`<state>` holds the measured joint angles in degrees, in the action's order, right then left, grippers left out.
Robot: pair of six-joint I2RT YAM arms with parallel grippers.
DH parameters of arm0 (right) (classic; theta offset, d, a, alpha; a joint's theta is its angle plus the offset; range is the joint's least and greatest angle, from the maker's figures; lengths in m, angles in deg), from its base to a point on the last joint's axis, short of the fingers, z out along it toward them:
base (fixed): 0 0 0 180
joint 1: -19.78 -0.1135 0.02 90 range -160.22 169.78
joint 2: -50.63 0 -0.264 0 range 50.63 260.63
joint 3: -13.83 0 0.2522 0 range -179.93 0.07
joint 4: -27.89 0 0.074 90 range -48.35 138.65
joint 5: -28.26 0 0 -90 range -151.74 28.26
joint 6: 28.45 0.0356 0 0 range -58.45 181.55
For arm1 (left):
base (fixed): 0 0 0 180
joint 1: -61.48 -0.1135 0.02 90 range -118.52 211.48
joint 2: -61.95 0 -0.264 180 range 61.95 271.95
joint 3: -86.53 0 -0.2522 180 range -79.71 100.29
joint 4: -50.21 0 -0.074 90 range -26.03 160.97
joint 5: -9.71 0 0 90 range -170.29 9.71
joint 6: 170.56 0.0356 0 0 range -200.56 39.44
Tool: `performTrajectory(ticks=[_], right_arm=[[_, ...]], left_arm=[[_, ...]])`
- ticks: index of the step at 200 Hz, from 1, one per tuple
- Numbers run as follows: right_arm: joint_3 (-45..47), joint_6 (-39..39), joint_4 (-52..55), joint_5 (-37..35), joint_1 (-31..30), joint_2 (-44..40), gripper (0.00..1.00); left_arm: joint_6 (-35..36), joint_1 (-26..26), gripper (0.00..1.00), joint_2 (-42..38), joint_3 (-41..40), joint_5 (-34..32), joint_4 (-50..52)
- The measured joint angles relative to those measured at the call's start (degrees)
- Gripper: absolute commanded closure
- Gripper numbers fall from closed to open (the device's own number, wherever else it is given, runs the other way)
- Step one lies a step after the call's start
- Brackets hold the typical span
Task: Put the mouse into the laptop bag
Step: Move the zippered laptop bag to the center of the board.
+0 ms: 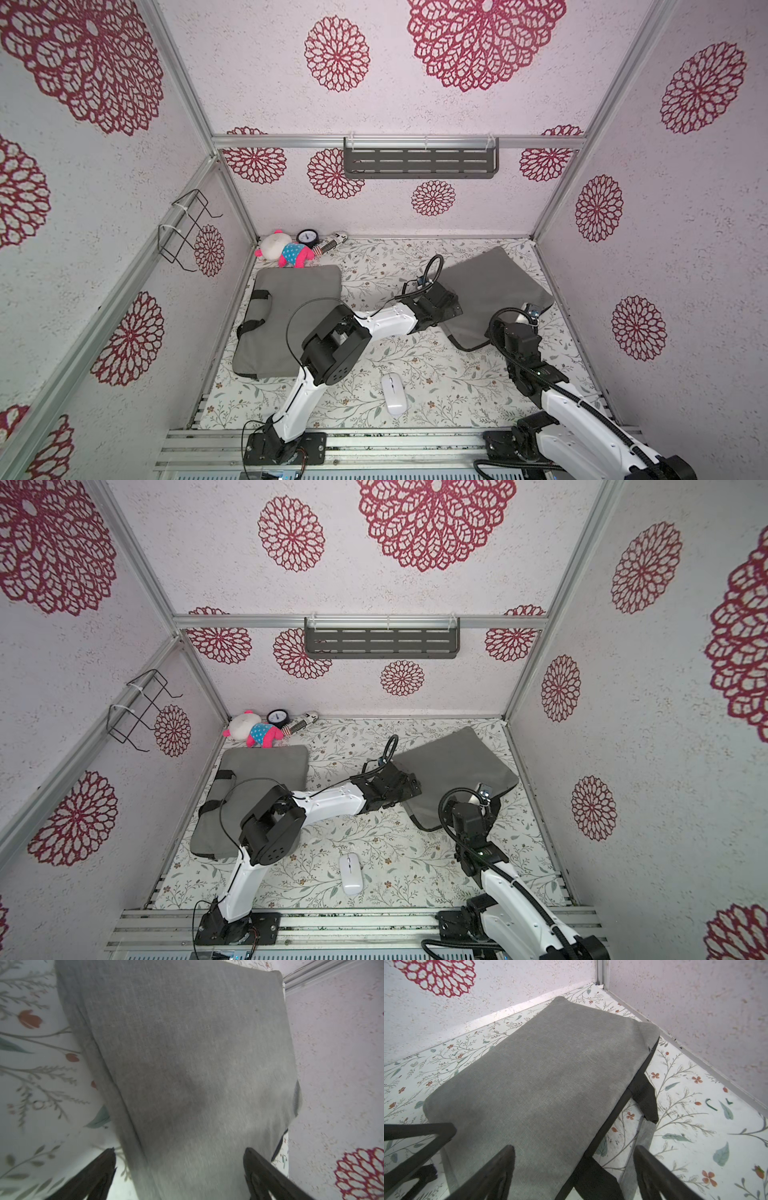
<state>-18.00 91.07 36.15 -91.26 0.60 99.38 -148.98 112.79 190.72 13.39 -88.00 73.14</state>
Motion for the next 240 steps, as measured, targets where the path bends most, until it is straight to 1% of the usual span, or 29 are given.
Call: performTrajectory(ticks=[39,83,96,105,109,123,137,161,176,216,240], right_arm=[[0.0,0.0,-0.9,2.6,0.0,2.0,0.11],[0.2,0.0,-1.6,3.8,0.0,1.3,0.11],[0.3,0.0,-1.9,4.0,0.0,1.3,0.11],[0.3,0.0,-1.8,4.1,0.0,1.3,0.11],[0.3,0.0,-1.9,4.2,0.0,1.4,0.11],[0.3,0.0,-1.9,4.3,0.0,1.4,0.11],[0.3,0.0,-1.9,4.3,0.0,1.4,0.11],[0.3,0.0,-1.9,4.4,0.0,2.1,0.11],[0.3,0.0,-1.9,4.6,0.0,3.2,0.11],[0.0,0.0,-1.7,4.8,-0.8,5.4,0.11],[0.1,0.0,-1.5,4.8,-1.1,4.0,0.10]], left_arm=[[-0.8,-1.1,0.02,3.4,5.4,1.4,3.2],[-0.4,-2.6,0.02,10.0,17.1,3.7,9.9],[-0.5,-3.1,0.00,11.4,19.4,4.6,10.5],[-0.5,-3.4,0.05,12.2,20.8,5.4,10.7],[-0.5,-3.6,0.09,12.7,21.7,5.8,11.0],[-0.6,-4.0,0.24,14.4,24.2,7.1,11.9],[-0.9,-4.5,0.42,16.1,26.2,7.9,12.1],[-1.6,-5.2,0.66,18.0,28.4,9.0,12.8],[-1.6,-5.4,0.78,18.5,28.8,9.2,13.2],[-1.7,-5.6,1.00,17.2,26.9,9.7,11.4],[-1.5,-5.9,1.00,15.5,24.2,9.3,10.1]])
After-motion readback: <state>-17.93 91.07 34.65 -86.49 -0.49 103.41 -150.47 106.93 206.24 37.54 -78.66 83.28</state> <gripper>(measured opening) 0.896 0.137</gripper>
